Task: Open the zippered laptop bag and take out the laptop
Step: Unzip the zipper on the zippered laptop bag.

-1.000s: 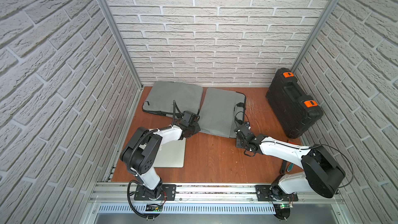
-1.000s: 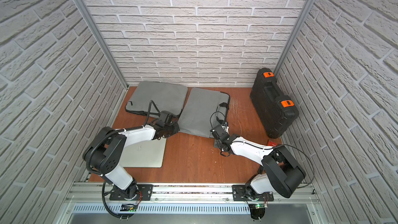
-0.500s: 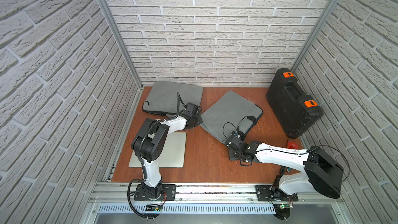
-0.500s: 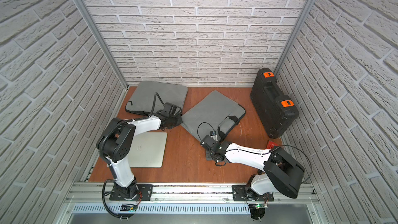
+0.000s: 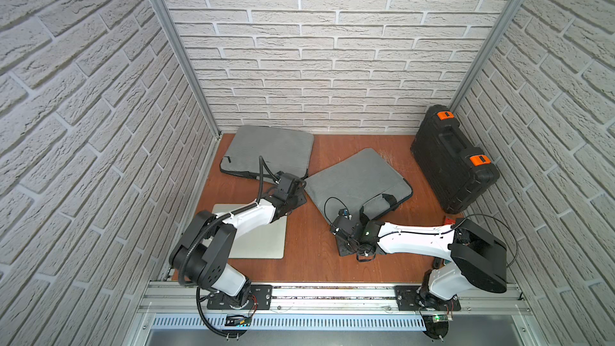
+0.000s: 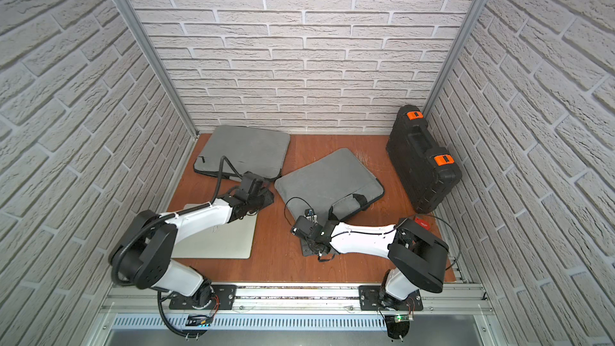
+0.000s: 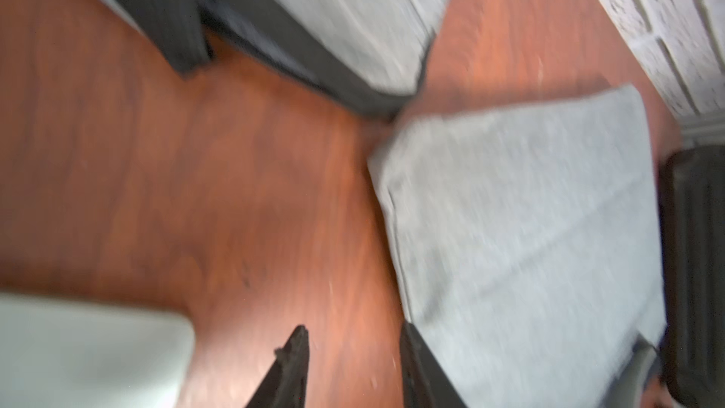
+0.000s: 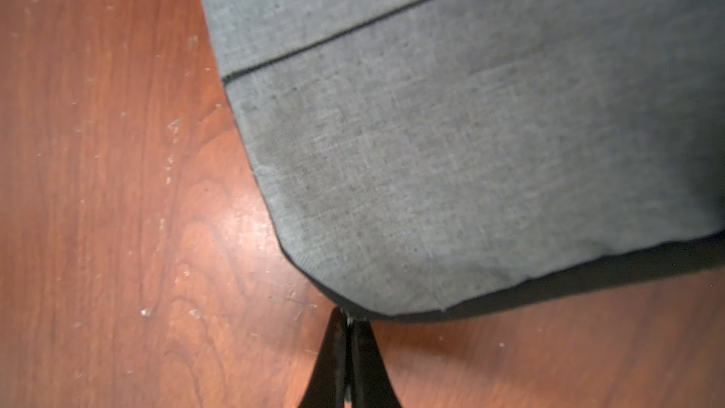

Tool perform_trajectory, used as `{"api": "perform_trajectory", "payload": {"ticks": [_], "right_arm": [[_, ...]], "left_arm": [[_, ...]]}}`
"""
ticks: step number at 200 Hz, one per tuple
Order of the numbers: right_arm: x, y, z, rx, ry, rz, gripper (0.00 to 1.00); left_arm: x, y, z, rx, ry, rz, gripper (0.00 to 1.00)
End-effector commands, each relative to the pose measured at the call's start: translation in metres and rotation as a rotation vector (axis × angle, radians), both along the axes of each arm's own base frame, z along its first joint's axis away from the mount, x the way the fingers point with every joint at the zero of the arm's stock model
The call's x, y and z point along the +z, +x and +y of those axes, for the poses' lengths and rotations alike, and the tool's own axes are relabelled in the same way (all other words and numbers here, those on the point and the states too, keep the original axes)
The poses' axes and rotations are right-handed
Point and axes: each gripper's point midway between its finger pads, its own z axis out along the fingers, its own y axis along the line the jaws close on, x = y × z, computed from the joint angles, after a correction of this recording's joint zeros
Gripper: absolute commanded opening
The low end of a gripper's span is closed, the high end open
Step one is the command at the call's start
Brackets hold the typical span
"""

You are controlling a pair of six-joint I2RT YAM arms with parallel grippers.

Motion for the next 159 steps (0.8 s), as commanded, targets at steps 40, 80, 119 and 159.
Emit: {"api": "perform_trajectory", "payload": {"ticks": [40,80,119,159], "right_arm": [[0.007,-0.004,0.018,0.029,0.075,0.004,0.06],[0.008,-0.004,0.019,0.03,0.091,0.002,0.06],[0.011,-0.005,0.019,0.028,0.104,-0.004,0.06],[0.013,-0.005,0.018,0.027,0.114,-0.012,0.06]], "left_arm": [[0.004,-0.059,-0.042,-0.078,-0.066,-0.023,0.43],[-0.01,-0.076,-0.081,-0.181,-0.112,0.014,0.45],[-0.026,-0.078,-0.109,-0.236,-0.175,0.063,0.42],[-0.027,-0.077,-0.119,-0.258,-0.199,0.07,0.39]]}}
